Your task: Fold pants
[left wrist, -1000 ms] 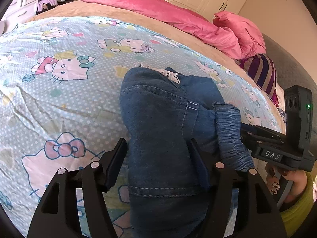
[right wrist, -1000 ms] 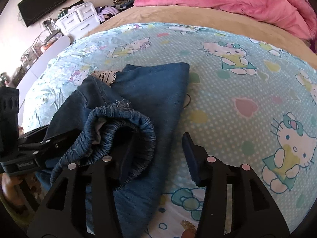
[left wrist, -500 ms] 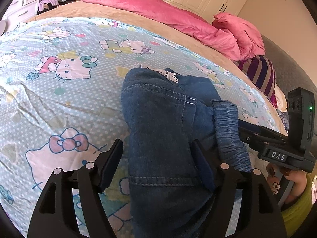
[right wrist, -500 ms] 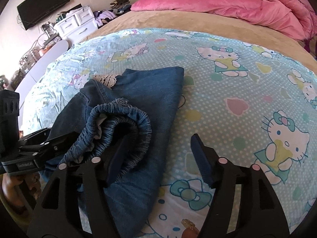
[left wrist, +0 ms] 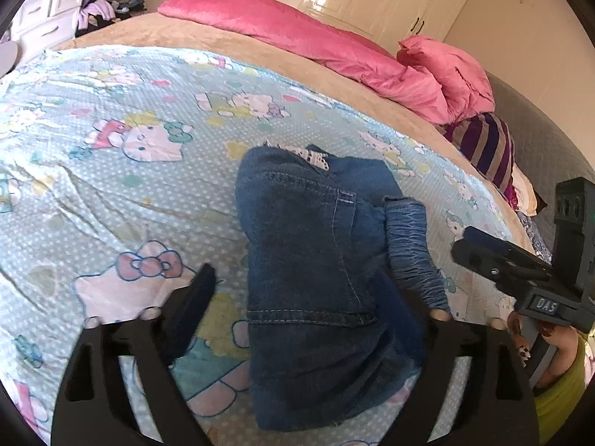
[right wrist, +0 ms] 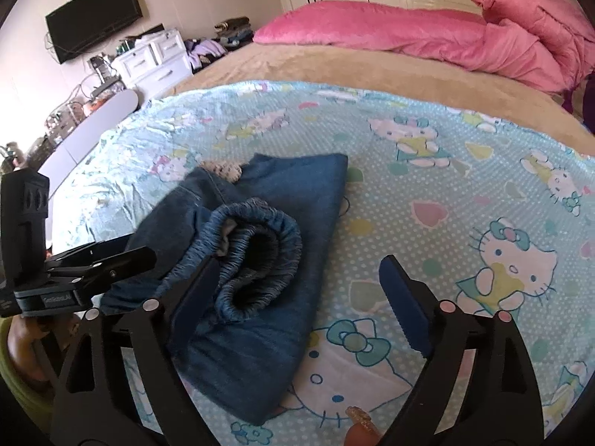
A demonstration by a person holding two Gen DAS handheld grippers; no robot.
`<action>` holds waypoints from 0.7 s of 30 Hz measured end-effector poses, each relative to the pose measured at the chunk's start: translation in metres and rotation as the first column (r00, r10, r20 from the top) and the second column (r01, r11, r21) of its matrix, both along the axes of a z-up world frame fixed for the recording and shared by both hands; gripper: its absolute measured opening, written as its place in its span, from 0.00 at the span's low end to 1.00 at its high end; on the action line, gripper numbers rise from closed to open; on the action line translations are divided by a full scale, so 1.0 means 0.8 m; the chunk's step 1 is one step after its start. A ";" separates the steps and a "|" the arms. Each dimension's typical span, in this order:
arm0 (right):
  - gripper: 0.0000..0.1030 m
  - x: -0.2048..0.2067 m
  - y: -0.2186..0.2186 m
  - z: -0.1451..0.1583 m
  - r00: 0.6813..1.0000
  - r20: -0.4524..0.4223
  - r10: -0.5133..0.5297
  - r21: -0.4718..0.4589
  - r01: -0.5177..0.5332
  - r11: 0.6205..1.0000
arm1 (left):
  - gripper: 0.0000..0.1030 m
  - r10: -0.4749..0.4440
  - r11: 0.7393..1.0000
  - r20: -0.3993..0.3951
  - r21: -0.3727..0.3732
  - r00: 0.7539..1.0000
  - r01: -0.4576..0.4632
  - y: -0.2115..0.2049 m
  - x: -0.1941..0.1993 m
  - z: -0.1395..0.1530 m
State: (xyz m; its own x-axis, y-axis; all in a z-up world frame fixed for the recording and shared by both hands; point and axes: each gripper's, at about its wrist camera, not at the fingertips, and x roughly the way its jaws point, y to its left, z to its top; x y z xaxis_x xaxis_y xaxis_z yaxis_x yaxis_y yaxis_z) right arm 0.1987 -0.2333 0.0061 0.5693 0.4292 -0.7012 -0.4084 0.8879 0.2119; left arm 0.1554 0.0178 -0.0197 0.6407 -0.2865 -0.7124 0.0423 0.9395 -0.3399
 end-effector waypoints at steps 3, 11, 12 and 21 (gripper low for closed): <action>0.87 -0.012 -0.005 0.015 0.999 0.038 -0.011 0.017 0.010 1.000 | 0.90 0.004 1.000 0.018 0.004 1.000 -0.004 0.002 -0.010 0.011; 0.91 -0.051 -0.015 0.055 0.993 0.120 -0.021 0.035 0.017 0.999 | 0.96 0.014 0.999 0.060 0.046 0.998 -0.017 0.003 -0.043 0.039; 0.91 -0.056 -0.015 0.059 0.991 0.132 -0.020 0.031 0.016 0.999 | 0.96 0.017 0.998 0.063 0.051 0.998 -0.020 0.004 -0.048 0.042; 0.91 -0.106 -0.025 0.083 0.983 0.182 -0.023 0.015 0.021 1.000 | 0.96 0.027 0.994 0.106 0.107 0.994 -0.038 0.001 -0.100 0.072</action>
